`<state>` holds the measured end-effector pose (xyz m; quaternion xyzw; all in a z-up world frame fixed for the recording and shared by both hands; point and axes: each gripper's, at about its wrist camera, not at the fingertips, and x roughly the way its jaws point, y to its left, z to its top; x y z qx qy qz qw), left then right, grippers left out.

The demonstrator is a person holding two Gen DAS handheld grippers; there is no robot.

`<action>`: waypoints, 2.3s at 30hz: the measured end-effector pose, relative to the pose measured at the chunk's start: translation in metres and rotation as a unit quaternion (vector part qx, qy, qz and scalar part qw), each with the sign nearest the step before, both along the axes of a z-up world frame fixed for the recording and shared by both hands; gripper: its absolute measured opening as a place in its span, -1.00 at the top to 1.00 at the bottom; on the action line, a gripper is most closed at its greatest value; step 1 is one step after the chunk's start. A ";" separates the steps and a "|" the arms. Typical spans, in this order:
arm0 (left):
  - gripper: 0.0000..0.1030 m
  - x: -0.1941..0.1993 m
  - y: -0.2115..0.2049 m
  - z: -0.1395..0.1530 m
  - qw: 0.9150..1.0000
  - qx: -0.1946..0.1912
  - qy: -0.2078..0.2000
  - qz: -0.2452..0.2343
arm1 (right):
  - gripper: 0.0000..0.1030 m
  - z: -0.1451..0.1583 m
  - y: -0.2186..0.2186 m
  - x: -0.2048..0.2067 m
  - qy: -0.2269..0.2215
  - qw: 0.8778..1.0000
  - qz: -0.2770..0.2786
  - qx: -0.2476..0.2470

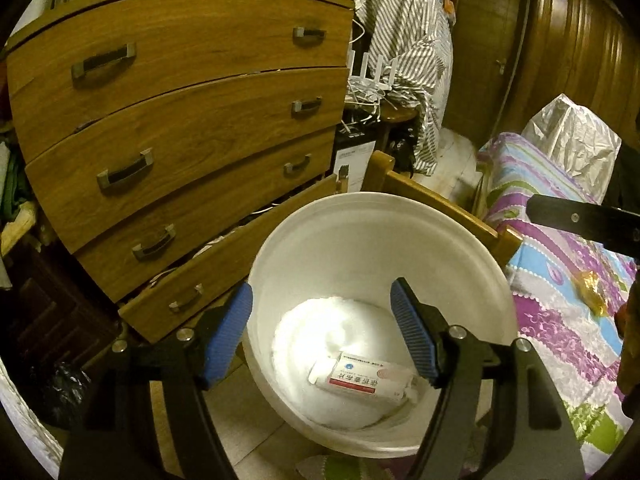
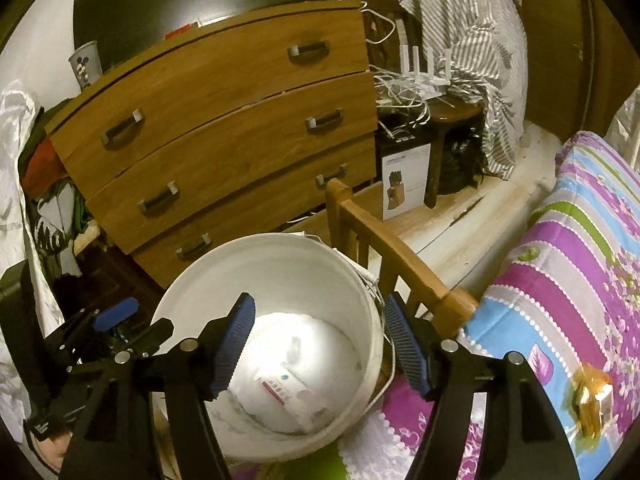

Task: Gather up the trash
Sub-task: 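Move both tools back over the bed toward the remaining trash, then grasp the white foam strip with the left tool while the right tool grasps the white glove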

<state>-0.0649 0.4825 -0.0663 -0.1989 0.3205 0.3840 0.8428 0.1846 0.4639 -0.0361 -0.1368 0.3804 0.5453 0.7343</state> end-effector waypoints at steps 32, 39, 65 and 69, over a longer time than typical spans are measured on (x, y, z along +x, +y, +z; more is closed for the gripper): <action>-0.33 0.181 -0.346 -0.055 0.926 -0.052 0.052 -0.371 | -0.40 -0.063 -0.640 0.062 -0.053 0.908 -0.407 0.084; -0.33 0.189 -0.357 -0.057 0.924 -0.068 0.060 -0.371 | -0.40 -0.106 -0.671 0.194 0.074 0.894 -0.432 0.090; -0.55 0.159 -0.370 -0.043 0.911 -0.162 0.035 -0.378 | -0.44 -0.131 -0.687 0.023 0.100 0.935 -0.325 0.102; -0.66 0.173 -0.399 -0.045 0.904 -0.153 0.053 -0.395 | -0.46 -0.139 -0.697 0.019 0.106 0.931 -0.331 0.111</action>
